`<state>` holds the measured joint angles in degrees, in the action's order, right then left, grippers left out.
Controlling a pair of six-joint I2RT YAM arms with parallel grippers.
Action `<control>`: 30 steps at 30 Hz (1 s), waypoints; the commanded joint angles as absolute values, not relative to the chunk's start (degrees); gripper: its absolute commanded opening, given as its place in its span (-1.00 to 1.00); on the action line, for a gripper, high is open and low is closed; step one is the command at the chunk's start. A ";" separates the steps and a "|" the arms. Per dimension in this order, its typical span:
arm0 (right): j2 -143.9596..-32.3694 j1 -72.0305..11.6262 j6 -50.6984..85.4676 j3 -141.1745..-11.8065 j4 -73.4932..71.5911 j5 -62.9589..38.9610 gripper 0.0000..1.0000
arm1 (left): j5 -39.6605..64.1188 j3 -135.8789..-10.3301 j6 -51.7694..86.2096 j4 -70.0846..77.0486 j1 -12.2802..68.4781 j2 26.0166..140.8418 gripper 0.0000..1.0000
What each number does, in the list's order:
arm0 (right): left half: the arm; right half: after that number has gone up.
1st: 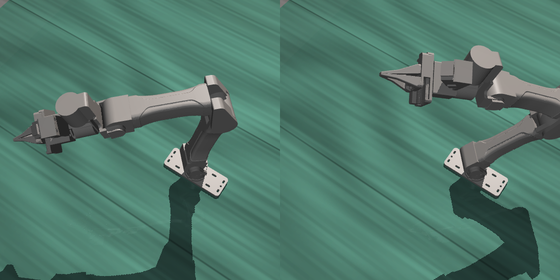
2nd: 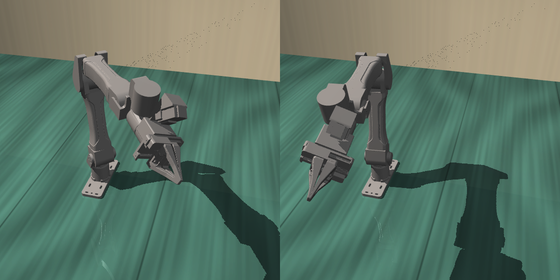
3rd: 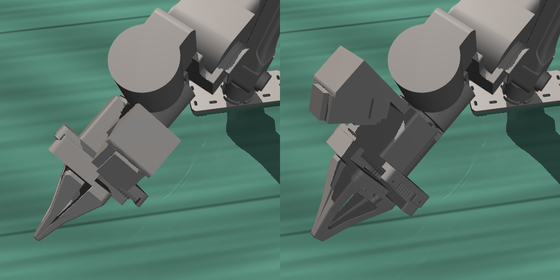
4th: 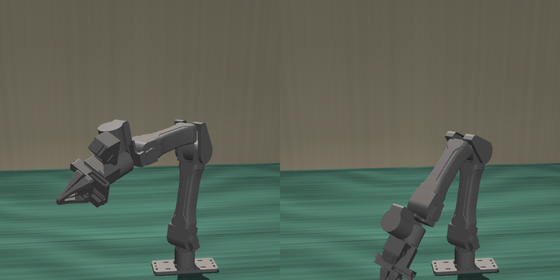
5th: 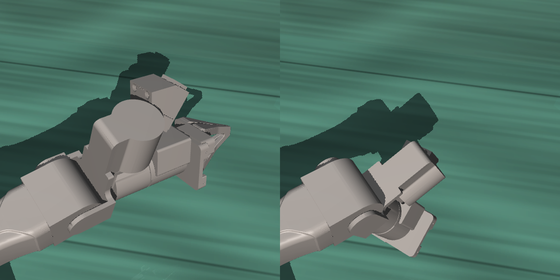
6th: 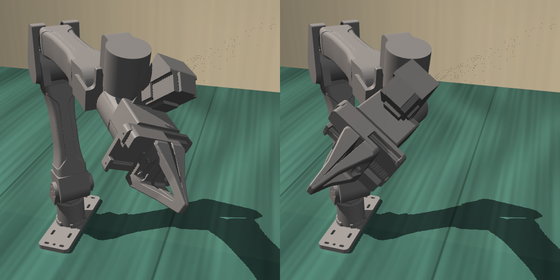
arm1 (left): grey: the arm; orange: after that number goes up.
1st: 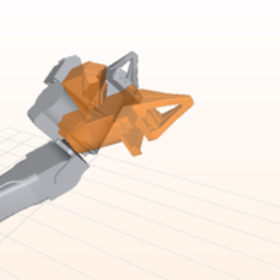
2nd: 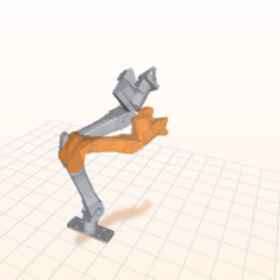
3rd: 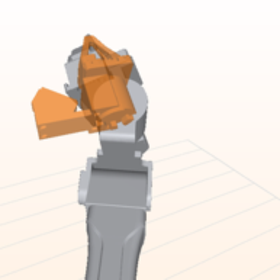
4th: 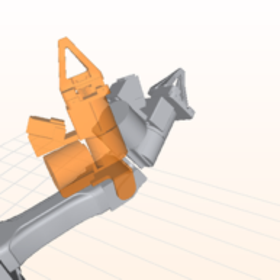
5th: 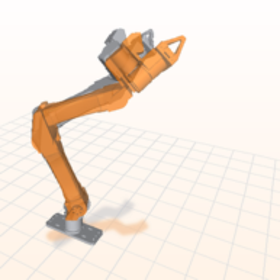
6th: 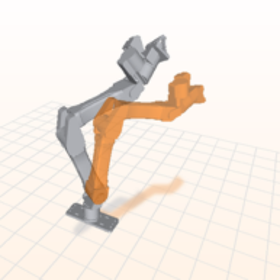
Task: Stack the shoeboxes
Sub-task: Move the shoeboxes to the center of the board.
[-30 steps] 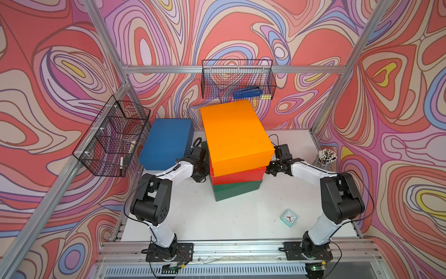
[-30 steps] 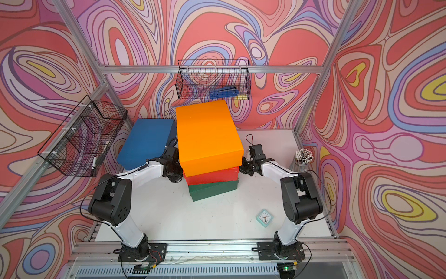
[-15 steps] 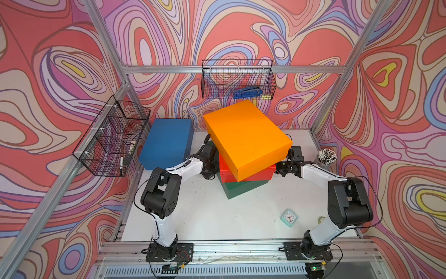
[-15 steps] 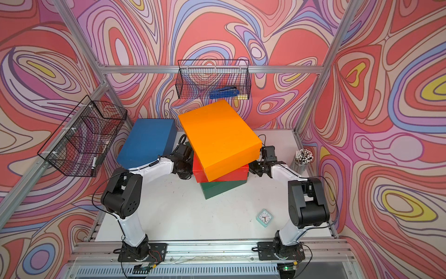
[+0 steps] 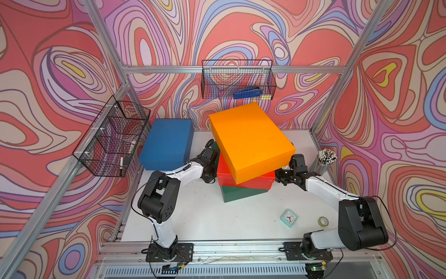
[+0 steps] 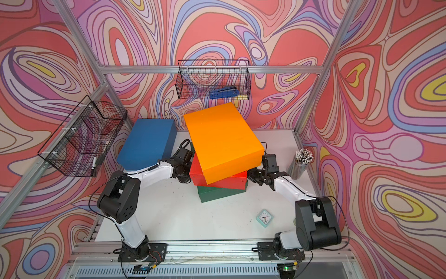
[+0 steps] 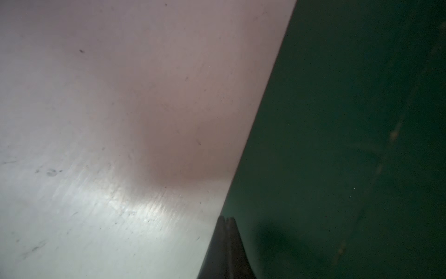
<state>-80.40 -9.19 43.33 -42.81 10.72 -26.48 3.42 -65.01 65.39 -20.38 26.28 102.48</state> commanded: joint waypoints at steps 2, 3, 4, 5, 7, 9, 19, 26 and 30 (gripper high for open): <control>-77.14 -12.80 45.80 -40.83 8.35 -30.32 -1.00 | 7.49 -65.07 66.18 -17.58 31.56 101.72 -1.00; -76.42 -12.79 45.22 -40.61 9.41 -29.89 -1.00 | 7.56 -65.42 66.27 -17.41 32.01 102.03 -1.00; -75.89 -12.74 44.49 -40.61 10.59 -29.33 -1.00 | 7.54 -65.87 66.34 -17.50 32.33 102.40 -1.00; -75.27 -12.75 43.58 -40.71 12.05 -28.61 -1.00 | 7.53 -66.37 66.25 -17.72 32.77 102.84 -1.00; -74.39 -12.67 41.77 -41.12 14.62 -26.92 -1.00 | 7.54 -67.44 66.23 -17.92 33.40 103.66 -1.00; -73.44 -12.41 40.82 -41.17 16.14 -25.66 -1.00 | 7.46 -68.55 66.14 -18.33 34.00 104.51 -1.00; -69.97 -5.18 40.18 -39.77 18.71 -25.84 -1.00 | 6.53 -72.75 65.51 -20.57 35.24 106.53 -1.00; -68.24 2.95 35.79 -42.70 24.96 -26.89 -1.00 | 5.01 -71.96 64.35 -22.32 33.73 104.03 -1.00; -65.83 5.45 33.59 -44.64 29.54 -24.22 -1.00 | 5.34 -68.38 64.25 -21.54 31.04 101.00 -1.00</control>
<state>-68.10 4.12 36.47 -42.48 25.87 -24.67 4.69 -69.97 64.75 -21.10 32.86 104.57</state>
